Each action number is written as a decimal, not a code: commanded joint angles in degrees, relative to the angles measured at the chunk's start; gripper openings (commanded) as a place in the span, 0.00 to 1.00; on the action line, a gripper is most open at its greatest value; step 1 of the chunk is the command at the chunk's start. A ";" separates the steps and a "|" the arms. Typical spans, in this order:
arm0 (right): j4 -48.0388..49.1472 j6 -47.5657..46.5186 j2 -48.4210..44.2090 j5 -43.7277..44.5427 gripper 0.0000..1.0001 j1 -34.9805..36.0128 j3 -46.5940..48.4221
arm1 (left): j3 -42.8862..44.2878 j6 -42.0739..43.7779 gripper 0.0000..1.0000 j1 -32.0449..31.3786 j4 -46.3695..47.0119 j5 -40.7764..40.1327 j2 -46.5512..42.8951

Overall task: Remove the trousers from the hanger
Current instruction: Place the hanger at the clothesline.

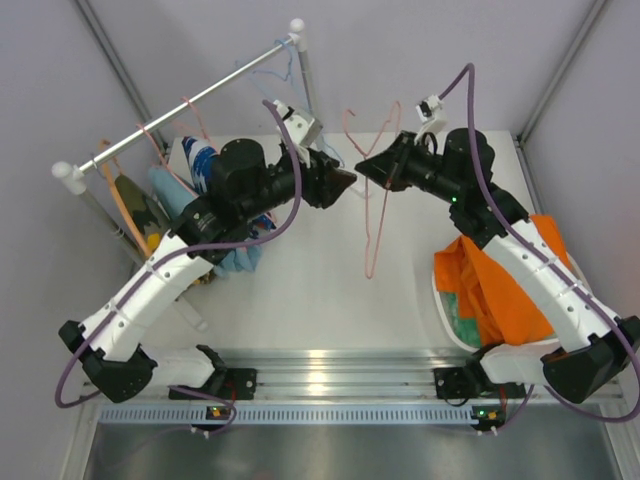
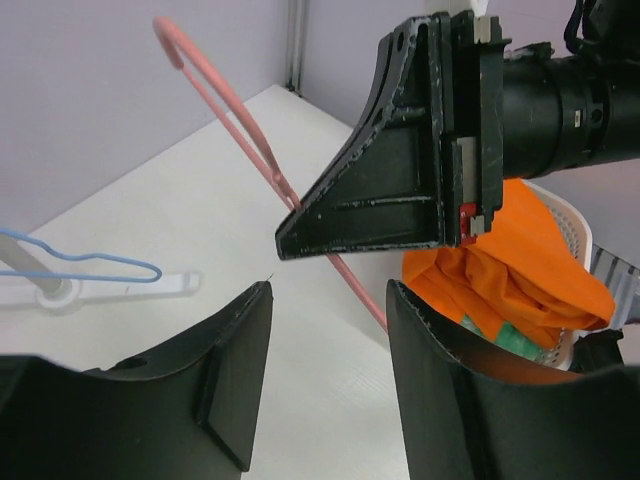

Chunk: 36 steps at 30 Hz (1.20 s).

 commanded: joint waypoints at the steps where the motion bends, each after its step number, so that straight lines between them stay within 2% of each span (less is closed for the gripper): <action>1: 1.60 -0.84 -2.37 -5.50 0.00 -0.51 0.94 | 1.91 2.74 0.54 0.20 6.81 0.35 1.36; 10: 5.22 3.21 -2.64 -13.23 0.00 -0.51 -0.91 | 0.16 2.83 0.49 0.29 16.10 3.69 4.18; 17: 5.92 4.26 -2.99 -15.34 0.01 -0.51 -1.79 | -1.96 2.39 0.39 0.29 22.80 5.01 4.00; 18: 6.01 4.18 -3.08 -15.61 0.01 -0.51 -1.70 | -2.05 2.39 0.36 0.29 23.07 5.79 4.09; 20: 6.18 4.44 -3.43 -15.96 0.01 -0.42 -1.88 | -2.31 2.30 0.21 0.20 23.86 6.50 4.44; 21: 6.10 4.61 -3.60 -16.05 0.01 -0.51 -1.88 | -2.40 2.21 0.13 0.20 24.03 6.68 4.53; 22: 6.10 4.62 -3.78 -16.14 0.02 -0.51 -1.88 | -2.57 1.52 0.00 0.29 24.21 6.07 4.70; 23: 6.18 4.53 -3.95 -16.23 0.03 -0.51 -1.88 | -2.83 1.08 0.00 0.29 24.73 5.28 4.62; 28: 3.65 3.57 -4.66 -15.09 0.19 -0.59 -1.79 | -2.76 -3.40 0.00 0.20 26.94 -0.60 4.96; 33: -3.12 -1.43 -5.36 -11.84 0.37 -0.59 0.23 | 1.11 -6.05 0.00 0.20 22.64 -4.66 6.46; 36: -6.20 -2.94 -6.33 -9.82 0.43 -0.59 1.29 | 4.01 -8.33 0.00 0.02 19.38 -6.93 8.13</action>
